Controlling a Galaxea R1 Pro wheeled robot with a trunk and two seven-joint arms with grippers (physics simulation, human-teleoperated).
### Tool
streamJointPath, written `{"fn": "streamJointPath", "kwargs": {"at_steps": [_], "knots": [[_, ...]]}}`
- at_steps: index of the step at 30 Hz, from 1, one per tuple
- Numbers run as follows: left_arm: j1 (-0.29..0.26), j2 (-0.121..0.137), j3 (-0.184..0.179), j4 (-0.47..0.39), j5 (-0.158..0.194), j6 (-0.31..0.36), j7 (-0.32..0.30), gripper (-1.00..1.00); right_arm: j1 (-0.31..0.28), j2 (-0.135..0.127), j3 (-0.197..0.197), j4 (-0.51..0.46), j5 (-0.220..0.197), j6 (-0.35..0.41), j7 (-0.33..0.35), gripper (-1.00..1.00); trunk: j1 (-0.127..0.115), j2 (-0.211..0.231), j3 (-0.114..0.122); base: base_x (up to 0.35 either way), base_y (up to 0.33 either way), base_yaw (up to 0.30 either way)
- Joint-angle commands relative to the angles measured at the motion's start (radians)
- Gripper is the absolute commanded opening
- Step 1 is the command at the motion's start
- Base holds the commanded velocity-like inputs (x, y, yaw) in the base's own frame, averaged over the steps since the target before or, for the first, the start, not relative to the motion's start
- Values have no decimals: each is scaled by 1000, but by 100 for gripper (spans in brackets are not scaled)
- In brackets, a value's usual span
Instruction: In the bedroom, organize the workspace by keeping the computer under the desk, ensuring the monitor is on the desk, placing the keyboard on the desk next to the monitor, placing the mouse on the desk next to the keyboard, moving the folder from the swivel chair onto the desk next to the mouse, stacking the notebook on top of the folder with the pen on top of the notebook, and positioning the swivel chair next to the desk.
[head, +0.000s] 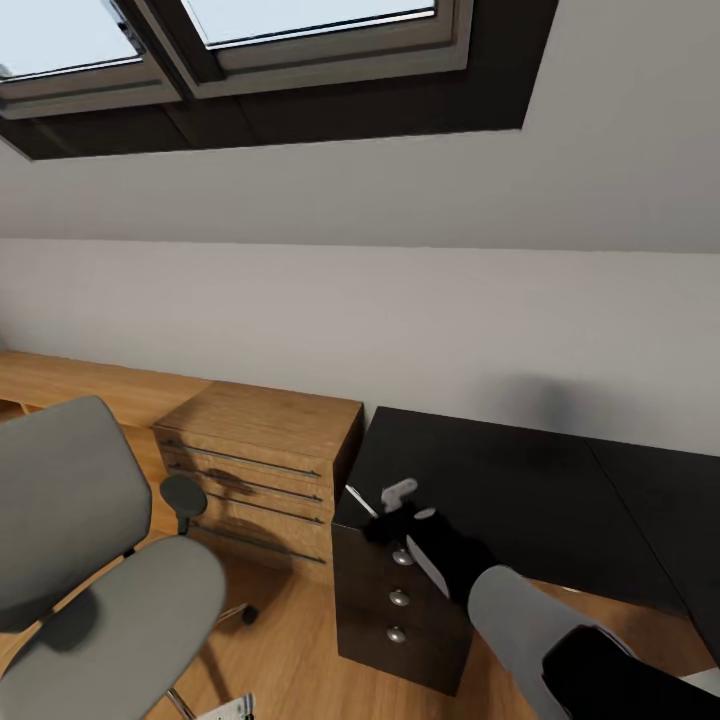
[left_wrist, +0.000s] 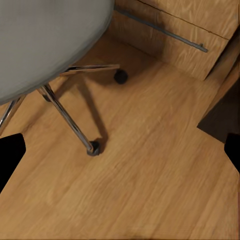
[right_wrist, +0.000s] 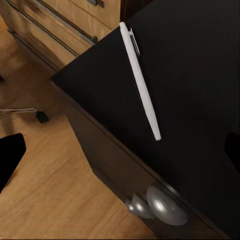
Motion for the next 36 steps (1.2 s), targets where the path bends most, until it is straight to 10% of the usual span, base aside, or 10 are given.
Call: {"fn": "streamJointPath", "kwargs": {"at_steps": [1, 8, 15, 21, 36], "knots": [[-1, 1, -9, -2, 11, -24, 7, 100, -1, 2, 6, 8, -14, 6, -2, 100, 0, -1, -1, 0, 0, 0], [44, 9, -11, -81, 11, -149, 8, 100, 0, 0, 4, 18, -22, 8, -2, 100, 0, -1, -1, 0, 0, 0], [191, 138, -37, -413, 33, 56, 6, 100, 0, 1, 3, 18, -24, 8, -2, 100, 0, -1, -1, 21, 0, 0], [196, 152, -37, -430, 104, 81, 5, 100, 1, 0, 4, 19, -24, 4, -2, 100, 0, -1, -1, 257, 0, 0], [196, 151, -40, -429, 109, 80, 9, 100, 1, -4, 2, 24, -22, 6, 0, 100, 0, -1, -1, 183, 0, 0]]}}
